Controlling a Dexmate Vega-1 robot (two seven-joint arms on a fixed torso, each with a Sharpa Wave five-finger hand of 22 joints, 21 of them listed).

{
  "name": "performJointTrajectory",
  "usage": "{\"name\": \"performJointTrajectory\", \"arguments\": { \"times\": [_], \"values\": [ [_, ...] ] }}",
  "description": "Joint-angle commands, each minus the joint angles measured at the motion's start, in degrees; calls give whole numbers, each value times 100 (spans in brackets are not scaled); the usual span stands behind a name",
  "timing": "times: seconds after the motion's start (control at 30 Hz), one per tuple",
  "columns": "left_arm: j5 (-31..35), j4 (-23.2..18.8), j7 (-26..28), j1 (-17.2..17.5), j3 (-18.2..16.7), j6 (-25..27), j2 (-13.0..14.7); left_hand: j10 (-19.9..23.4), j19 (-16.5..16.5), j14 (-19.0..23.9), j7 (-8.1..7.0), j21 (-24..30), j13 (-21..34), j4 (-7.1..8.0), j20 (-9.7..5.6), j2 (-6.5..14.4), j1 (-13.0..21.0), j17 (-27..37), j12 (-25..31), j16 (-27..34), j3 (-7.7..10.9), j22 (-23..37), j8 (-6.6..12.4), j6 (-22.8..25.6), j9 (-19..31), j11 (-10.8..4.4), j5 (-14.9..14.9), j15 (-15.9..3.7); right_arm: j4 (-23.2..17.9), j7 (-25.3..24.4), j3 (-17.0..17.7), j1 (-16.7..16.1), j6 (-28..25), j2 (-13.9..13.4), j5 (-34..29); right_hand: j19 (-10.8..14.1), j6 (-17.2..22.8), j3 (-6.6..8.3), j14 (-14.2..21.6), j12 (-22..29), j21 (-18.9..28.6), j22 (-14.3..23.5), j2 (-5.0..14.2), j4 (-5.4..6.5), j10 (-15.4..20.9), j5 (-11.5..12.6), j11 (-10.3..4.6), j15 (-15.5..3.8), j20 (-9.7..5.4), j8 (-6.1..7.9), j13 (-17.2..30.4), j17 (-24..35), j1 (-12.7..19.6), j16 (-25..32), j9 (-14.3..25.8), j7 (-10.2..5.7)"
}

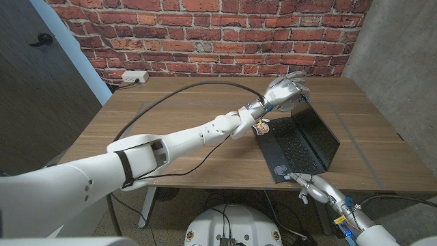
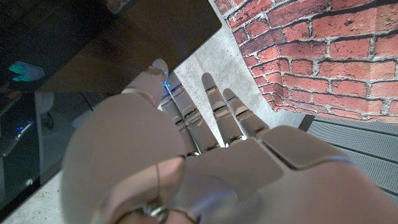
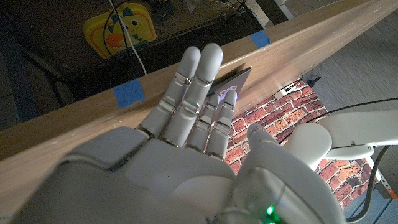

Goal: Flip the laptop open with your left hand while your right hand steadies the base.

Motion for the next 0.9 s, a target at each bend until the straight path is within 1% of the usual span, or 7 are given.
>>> {"name": "performJointTrajectory", "arguments": {
  "times": [0.03,0.2,0.37,0.57,0.7,0.77,0.9],
  "values": [
    [-107,237,-143,-255,222,194,-223,-290,-12,-181,1,-8,-5,72,0,15,-234,-64,-220,-27,87,10,-125,-135,-6,3,2,-944,-37,4,36,-32,-22,0,-36,0,58,45,46,23,30,14,-16,6,73,4,-2,-137,-381,25,28,11,-36,62,10,-9],
    [-183,376,-177,-335,258,221,-286,-354,-13,-251,-12,-12,-26,112,9,10,-337,-98,-292,-12,121,10,-204,-238,-5,-2,3,-937,-55,15,60,-50,-29,5,-48,-10,68,49,41,16,41,14,-20,5,72,4,-5,-136,-380,24,28,10,-41,75,11,-9],
    [-262,351,-95,-364,251,236,-276,-395,-21,-284,1,-17,-27,112,18,9,-364,-116,-322,-11,149,9,-233,-268,-4,-7,6,-938,-83,46,96,-71,-45,7,-50,-8,72,52,40,14,50,13,-21,5,76,4,-8,-136,-378,23,28,8,-45,84,11,-9],
    [-310,-157,221,-163,100,338,-26,-448,-18,-292,11,-17,-26,125,27,27,-395,-128,-352,-1,178,10,-256,-283,-3,-5,9,-938,-101,89,120,-60,-92,16,-39,-14,78,57,44,10,64,13,-23,4,81,4,-3,-136,-378,20,28,13,-52,108,11,-8],
    [-375,-451,565,42,-83,362,119,-698,-5,-303,-48,-14,-31,172,33,56,-507,-168,-470,9,258,10,-413,-539,4,2,17,-936,-114,130,133,-40,-120,6,-34,-13,82,59,46,11,73,12,-27,3,93,3,-2,-135,-377,18,28,14,-55,119,11,-7],
    [-410,-622,616,138,-164,350,215,-884,12,-307,-93,-10,-29,194,32,54,-577,-191,-547,10,300,10,-500,-677,9,5,17,-927,-115,154,135,-23,-142,-1,-28,-13,85,59,50,15,76,12,-29,2,105,3,-4,-134,-377,19,28,17,-57,127,11,-9],
    [-452,-936,605,321,-299,309,406,-1040,32,-291,-70,-4,-25,260,44,77,-680,-203,-612,25,330,11,-572,-770,12,12,16,-919,-96,195,122,20,-157,-15,-5,-14,86,61,53,11,87,11,-33,0,107,2,-2,-134,-378,16,29,20,-61,144,12,-5]
  ]
}}
